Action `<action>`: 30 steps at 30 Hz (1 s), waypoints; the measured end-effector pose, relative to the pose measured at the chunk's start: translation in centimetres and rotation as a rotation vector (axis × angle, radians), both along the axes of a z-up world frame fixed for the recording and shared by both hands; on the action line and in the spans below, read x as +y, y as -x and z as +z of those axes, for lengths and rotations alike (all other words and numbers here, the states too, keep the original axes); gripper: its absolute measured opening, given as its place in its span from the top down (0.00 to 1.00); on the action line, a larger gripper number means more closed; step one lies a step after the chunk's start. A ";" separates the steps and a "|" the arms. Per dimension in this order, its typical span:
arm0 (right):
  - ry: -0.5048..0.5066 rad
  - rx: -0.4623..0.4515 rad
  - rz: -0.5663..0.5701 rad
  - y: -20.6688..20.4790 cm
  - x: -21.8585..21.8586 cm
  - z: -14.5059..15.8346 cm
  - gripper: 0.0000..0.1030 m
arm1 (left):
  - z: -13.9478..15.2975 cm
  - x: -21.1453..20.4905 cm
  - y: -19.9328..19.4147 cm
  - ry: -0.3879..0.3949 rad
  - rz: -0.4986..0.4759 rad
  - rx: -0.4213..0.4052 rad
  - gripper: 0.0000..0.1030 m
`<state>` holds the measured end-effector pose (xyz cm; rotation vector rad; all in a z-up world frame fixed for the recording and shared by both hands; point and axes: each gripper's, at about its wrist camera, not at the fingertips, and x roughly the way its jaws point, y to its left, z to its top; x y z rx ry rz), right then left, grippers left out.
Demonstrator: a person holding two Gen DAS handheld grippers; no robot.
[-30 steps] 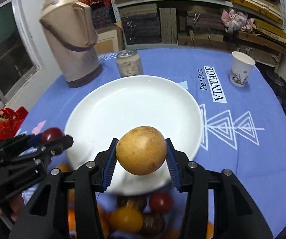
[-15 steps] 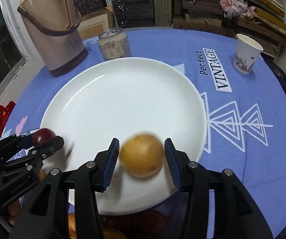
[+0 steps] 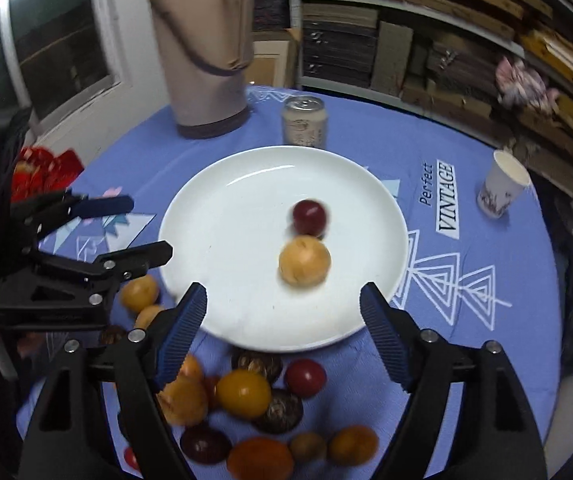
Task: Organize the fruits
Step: 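Carry both fruits over the white plate and open both tools to drop them, then withdraw both open tools from the plate back toward the fruit pile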
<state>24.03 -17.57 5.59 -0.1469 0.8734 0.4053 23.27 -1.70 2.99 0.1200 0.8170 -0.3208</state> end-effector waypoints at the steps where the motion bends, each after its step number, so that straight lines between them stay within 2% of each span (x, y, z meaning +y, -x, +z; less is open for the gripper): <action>1: 0.009 -0.006 0.005 0.4 -0.2 0.3 0.26 | 0.0 -0.2 0.3 -0.014 -0.007 -0.004 0.24; 5: 0.020 -0.008 -0.011 1.3 -1.2 0.7 0.26 | -0.5 -0.2 1.5 -0.082 0.007 0.002 0.24; 10: 0.050 0.018 -0.014 2.9 -1.9 -0.5 0.26 | -0.4 1.2 3.0 -0.072 0.015 0.014 0.24; 17: 0.095 0.040 0.107 5.4 0.0 -1.7 0.38 | -0.8 1.2 4.6 -0.106 -0.022 0.037 0.24; 30: 0.130 0.104 0.170 5.4 1.4 -4.1 0.39 | -3.6 1.5 3.7 -0.116 -0.016 0.146 0.25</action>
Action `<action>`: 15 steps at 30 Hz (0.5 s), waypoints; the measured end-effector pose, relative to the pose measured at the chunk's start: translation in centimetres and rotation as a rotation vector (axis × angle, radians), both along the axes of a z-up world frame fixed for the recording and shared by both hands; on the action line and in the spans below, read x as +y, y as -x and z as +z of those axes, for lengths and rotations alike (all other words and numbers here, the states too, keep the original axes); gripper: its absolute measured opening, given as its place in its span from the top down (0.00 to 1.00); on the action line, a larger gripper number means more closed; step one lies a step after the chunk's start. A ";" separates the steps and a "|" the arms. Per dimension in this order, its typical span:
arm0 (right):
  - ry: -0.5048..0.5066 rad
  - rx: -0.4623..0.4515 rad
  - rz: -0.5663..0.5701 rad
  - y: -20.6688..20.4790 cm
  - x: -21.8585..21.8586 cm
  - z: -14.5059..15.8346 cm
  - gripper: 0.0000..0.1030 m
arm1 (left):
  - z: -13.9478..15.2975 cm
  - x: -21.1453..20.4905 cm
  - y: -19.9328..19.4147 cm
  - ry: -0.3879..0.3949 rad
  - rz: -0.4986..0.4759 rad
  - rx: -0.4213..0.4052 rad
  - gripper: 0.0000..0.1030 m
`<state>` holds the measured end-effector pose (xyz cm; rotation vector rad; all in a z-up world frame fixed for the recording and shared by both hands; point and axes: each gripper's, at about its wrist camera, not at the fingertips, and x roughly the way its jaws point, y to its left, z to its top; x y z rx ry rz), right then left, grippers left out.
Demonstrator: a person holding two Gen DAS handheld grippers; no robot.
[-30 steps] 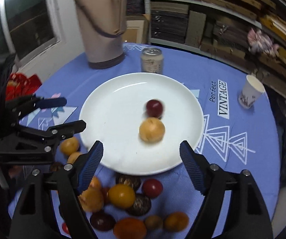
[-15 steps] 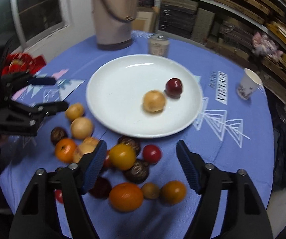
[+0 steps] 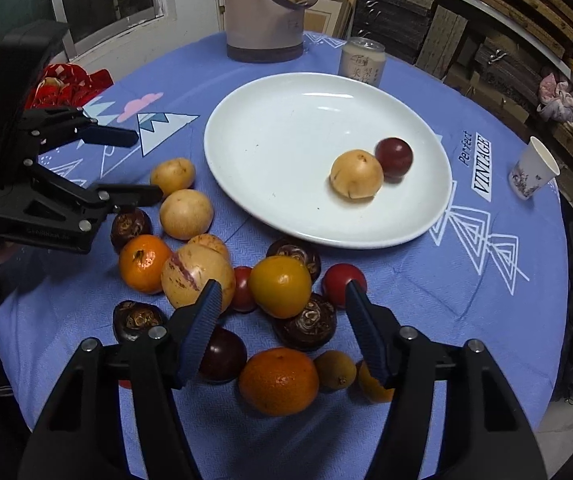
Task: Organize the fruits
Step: 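Withdraw both open tools from the plate back toward the fruit pile, then grasp a pale yellow fruit with the left tool while the right tool grasps a yellow-orange fruit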
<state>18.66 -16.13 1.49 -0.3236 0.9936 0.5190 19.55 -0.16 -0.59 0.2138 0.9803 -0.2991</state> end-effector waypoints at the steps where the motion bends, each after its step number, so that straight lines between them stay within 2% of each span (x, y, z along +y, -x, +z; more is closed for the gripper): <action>1: 0.001 0.000 -0.003 0.0 0.0 0.0 0.40 | -0.2 0.0 -0.1 -0.001 -0.001 0.003 0.25; 9: 0.017 0.011 -0.019 -0.5 -0.2 -0.6 0.40 | -0.9 0.2 -0.7 0.003 0.014 0.017 0.25; 12: 0.028 0.013 -0.019 -0.6 0.0 -0.9 0.42 | -0.9 0.6 -1.0 0.042 0.026 0.012 0.38; 13: 0.026 0.015 -0.018 -0.6 0.0 -0.9 0.48 | -1.0 0.7 -1.2 0.045 0.033 0.016 0.49; 14: 0.025 0.016 -0.014 -0.6 0.1 -1.0 0.54 | -1.3 0.8 -1.4 0.046 0.042 0.027 0.55; 15: 0.030 0.018 -0.009 -0.6 0.3 -1.1 0.56 | -1.4 0.9 -1.5 0.052 0.046 0.028 0.54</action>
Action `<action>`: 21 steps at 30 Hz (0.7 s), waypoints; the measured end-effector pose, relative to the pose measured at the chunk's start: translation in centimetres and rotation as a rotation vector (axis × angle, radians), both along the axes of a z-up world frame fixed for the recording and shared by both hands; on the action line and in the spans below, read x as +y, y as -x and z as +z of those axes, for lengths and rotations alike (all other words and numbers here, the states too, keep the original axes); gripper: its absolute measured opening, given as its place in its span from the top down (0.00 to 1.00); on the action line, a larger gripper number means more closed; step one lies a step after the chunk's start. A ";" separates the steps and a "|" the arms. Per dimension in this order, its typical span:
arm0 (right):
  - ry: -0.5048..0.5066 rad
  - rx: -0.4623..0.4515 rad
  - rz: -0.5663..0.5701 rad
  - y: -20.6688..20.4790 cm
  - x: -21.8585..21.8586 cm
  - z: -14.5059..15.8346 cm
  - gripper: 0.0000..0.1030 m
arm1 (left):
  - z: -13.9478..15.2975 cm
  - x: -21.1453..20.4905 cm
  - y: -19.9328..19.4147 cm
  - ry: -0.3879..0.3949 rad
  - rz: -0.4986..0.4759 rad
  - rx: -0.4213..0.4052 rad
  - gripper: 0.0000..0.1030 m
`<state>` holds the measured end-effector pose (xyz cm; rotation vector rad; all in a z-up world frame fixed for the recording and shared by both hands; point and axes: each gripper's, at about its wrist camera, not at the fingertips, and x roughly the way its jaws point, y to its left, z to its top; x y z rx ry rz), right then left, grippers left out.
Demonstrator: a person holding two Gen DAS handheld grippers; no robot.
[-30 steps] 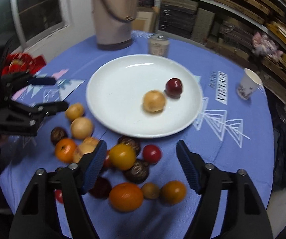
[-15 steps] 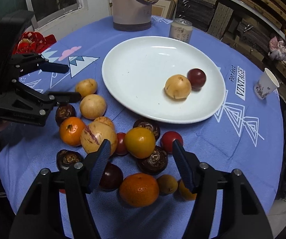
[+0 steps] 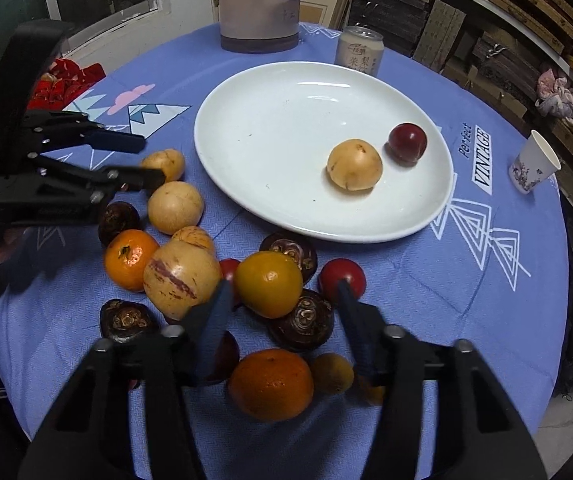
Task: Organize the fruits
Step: 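Grasp a pale yellow fruit with the left tool while the right tool grasps a yellow-orange fruit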
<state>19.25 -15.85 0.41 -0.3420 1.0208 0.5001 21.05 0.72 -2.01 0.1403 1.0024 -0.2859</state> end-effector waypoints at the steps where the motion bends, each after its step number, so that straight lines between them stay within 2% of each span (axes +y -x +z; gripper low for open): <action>1: 0.004 0.001 0.004 0.0 0.1 -0.1 0.57 | 0.0 0.1 -0.1 0.006 0.007 -0.008 0.54; 3: 0.011 0.007 0.010 0.0 0.4 -0.4 0.57 | -0.3 0.1 -0.3 0.004 0.019 -0.006 0.55; 5: 0.012 0.015 0.016 -0.1 0.6 -0.7 0.64 | -0.4 0.1 -0.3 -0.002 0.022 -0.008 0.56; 10: -0.005 0.016 0.015 -0.2 0.8 -0.8 0.64 | -1.1 -0.1 -0.7 -0.022 0.027 0.013 0.56; 14: -0.013 0.014 0.012 -0.3 0.8 -0.7 0.64 | -1.2 -0.1 -0.7 -0.012 0.012 0.019 0.63; 21: -0.014 0.017 0.010 -0.4 0.7 -0.8 0.64 | -1.3 -0.2 -0.7 -0.014 0.008 0.012 0.63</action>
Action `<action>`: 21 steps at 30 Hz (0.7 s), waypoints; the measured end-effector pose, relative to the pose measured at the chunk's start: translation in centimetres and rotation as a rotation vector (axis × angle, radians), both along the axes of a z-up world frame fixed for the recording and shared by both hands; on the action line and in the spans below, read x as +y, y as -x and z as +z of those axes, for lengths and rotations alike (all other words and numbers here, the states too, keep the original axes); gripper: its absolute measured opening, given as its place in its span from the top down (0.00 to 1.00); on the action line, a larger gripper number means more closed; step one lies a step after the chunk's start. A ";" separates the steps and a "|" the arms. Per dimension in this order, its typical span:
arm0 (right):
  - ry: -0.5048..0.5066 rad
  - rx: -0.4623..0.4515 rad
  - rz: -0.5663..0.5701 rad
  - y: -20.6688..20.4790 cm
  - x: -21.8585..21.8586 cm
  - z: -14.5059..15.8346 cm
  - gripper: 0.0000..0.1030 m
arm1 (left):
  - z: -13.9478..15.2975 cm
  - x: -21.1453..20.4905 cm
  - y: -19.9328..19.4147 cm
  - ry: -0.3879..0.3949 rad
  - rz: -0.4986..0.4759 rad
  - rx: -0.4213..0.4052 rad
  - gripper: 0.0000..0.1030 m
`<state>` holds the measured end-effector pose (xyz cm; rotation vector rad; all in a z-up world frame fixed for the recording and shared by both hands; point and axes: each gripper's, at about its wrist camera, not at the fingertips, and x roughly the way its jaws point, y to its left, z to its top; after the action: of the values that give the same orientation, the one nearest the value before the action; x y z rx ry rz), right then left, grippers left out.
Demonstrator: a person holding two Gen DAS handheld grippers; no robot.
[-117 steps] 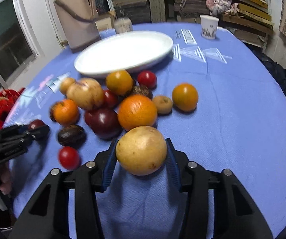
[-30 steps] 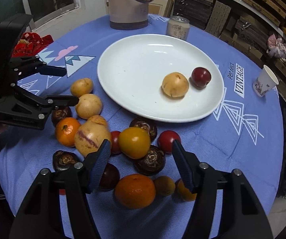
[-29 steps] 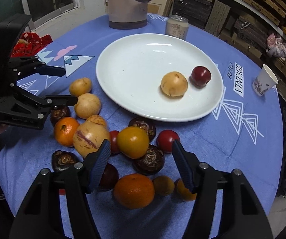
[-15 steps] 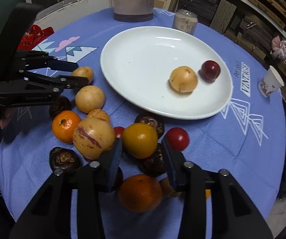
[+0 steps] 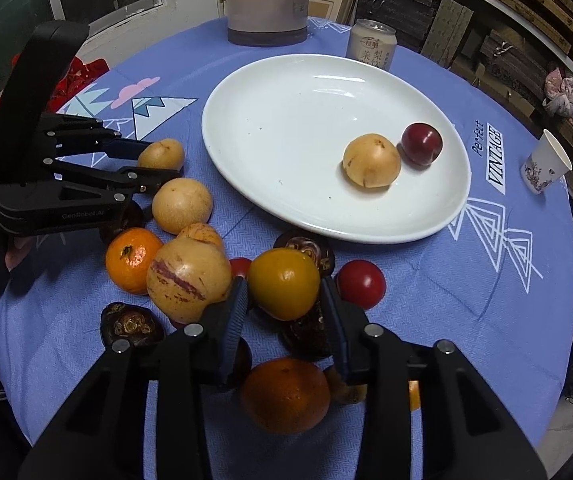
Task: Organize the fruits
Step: 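Grasp a pale yellow fruit with the left tool while the right tool grasps a yellow-orange fruit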
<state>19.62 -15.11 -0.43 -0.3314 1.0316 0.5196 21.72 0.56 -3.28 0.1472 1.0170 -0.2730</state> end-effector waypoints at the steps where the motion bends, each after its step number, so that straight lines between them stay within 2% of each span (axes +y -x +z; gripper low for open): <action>1: -0.004 0.001 -0.001 -0.1 0.0 0.0 0.64 | 0.0 -0.1 0.1 -0.004 -0.001 -0.005 0.63; 4: -0.011 0.004 -0.001 -0.1 -0.1 0.0 0.64 | 0.0 -0.1 0.2 -0.007 0.004 -0.010 0.63; 11: -0.017 -0.016 -0.012 0.1 -0.3 0.5 0.64 | 0.1 0.5 -0.1 0.044 0.020 0.010 0.63; 18: -0.060 -0.047 -0.055 -0.3 -1.4 1.7 0.65 | 1.5 0.7 0.4 0.073 0.023 -0.035 0.63; 21: -0.097 -0.067 -0.073 -0.4 -2.0 2.5 0.64 | 2.6 1.2 0.6 0.091 0.050 -0.091 0.63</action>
<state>19.97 -17.11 2.09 -0.2224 0.9471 0.4877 21.12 1.73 -0.65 0.0512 0.9156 -0.2642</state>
